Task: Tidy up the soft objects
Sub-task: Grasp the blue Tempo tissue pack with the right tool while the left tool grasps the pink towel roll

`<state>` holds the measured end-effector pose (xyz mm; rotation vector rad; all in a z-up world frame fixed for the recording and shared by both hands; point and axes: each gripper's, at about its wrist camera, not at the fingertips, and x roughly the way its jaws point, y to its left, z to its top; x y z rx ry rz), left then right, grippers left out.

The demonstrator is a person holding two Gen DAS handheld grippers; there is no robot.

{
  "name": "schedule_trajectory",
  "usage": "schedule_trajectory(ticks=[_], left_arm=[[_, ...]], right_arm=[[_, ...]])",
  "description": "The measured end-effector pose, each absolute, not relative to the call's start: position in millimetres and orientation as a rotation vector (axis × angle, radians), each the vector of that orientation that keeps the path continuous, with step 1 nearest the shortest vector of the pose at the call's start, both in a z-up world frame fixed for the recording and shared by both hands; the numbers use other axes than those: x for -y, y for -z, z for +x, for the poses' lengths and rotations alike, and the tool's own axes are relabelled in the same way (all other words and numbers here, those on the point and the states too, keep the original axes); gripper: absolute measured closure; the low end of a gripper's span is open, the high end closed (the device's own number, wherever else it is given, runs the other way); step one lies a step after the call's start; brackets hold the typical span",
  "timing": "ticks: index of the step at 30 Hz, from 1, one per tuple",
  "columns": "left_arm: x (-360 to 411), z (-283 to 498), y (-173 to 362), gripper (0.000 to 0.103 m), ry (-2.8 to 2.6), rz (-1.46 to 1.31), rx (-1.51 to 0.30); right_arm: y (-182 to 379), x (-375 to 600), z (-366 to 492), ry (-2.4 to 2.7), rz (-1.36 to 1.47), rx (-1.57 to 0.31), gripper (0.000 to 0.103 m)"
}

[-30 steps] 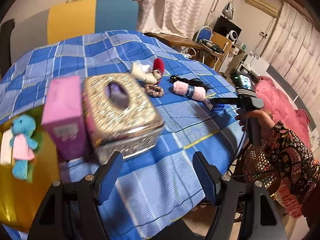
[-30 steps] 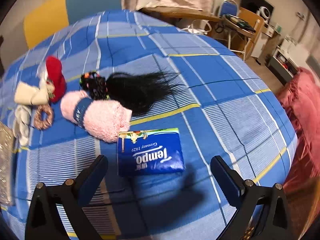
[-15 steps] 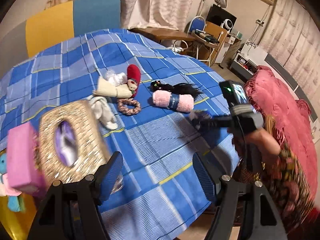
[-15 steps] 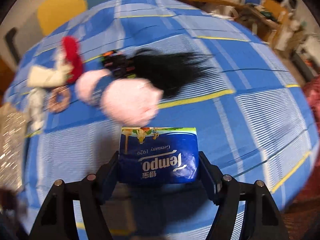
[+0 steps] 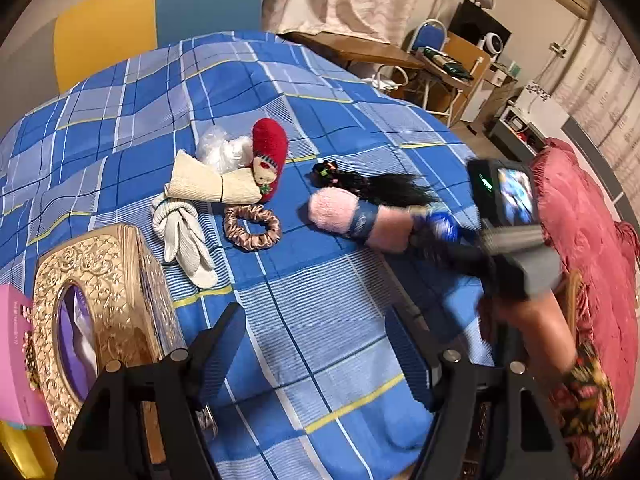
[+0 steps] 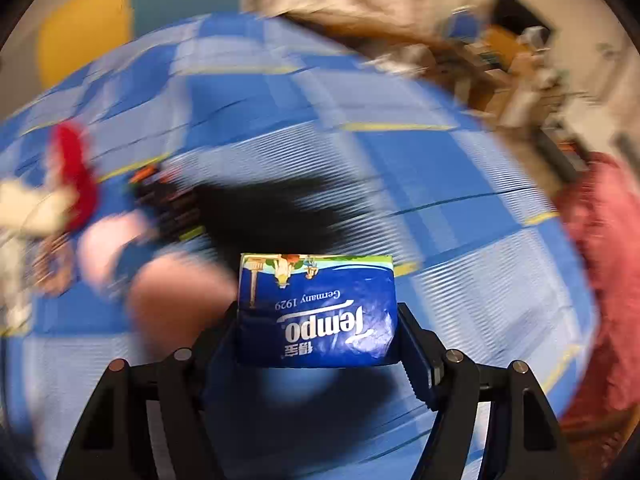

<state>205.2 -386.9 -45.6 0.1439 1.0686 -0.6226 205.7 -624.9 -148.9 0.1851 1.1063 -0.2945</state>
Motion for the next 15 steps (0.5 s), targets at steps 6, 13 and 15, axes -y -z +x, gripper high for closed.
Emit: schedule_trajectory(ticks=[6, 13, 15], left_arm=[[398.9, 228.2, 51.1, 0.03, 0.569, 0.102, -1.065], [441.3, 256.6, 97.7, 0.03, 0.552, 0.033, -1.251], [452.8, 261.4, 108.7, 0.03, 0.537, 0.027, -1.281]], right_arm=[[141.3, 608.9, 158.5, 0.126, 0.474, -1.112, 0.03], [130.9, 649.1, 148.6, 0.33, 0.469, -1.022, 0.03], [132.6, 646.5, 150.0, 0.335, 0.464, -1.03, 0.03]])
